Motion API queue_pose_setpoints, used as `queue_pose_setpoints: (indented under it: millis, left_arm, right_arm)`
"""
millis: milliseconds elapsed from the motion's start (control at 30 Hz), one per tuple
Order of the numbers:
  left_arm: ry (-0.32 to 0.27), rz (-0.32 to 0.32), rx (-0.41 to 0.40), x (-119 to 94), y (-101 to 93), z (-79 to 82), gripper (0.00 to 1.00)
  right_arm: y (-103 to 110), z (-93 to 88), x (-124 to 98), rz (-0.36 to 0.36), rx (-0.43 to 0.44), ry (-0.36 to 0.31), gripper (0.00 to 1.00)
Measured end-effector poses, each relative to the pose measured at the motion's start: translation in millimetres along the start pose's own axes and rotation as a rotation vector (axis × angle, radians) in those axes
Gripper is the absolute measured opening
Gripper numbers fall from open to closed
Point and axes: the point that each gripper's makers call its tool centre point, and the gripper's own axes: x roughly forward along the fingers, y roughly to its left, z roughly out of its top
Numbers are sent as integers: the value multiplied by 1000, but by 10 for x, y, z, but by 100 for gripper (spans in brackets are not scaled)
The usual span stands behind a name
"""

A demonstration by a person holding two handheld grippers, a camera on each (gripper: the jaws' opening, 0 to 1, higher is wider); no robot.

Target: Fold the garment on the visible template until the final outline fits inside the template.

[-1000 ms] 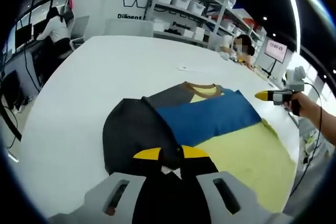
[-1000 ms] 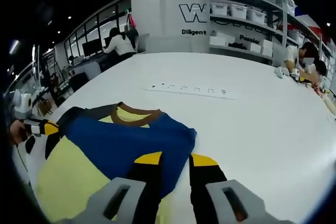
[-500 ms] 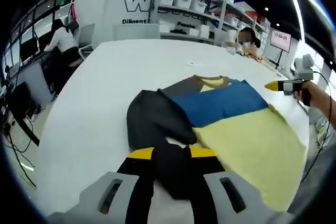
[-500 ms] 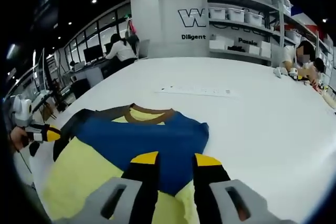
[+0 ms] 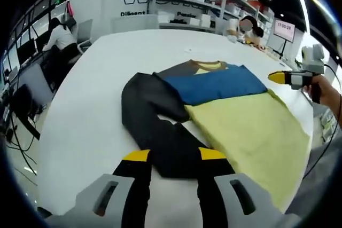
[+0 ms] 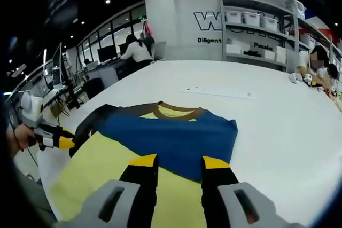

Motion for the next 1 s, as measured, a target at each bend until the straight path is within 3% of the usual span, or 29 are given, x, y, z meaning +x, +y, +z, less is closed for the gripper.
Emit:
queue_pose_setpoints:
  millis: [133, 333, 533, 667, 1000]
  left_arm:
    - [12, 22, 12, 7, 19, -38, 25]
    - [21, 35, -10, 15, 21, -83, 21]
    - [24, 61, 12, 11, 90, -109, 2]
    - [38, 47, -24, -25, 117, -126, 0]
    - [-58, -11, -144, -361, 93, 181, 0]
  right_arm:
    - [70, 26, -44, 8, -9, -8, 27]
    - [169, -94, -135, 24, 18, -1, 27]
    - [203, -190, -176, 30, 24, 15, 28]
    - [177, -232, -167, 25, 27, 25, 29]
    - [345, -157, -182, 60, -16, 4, 30]
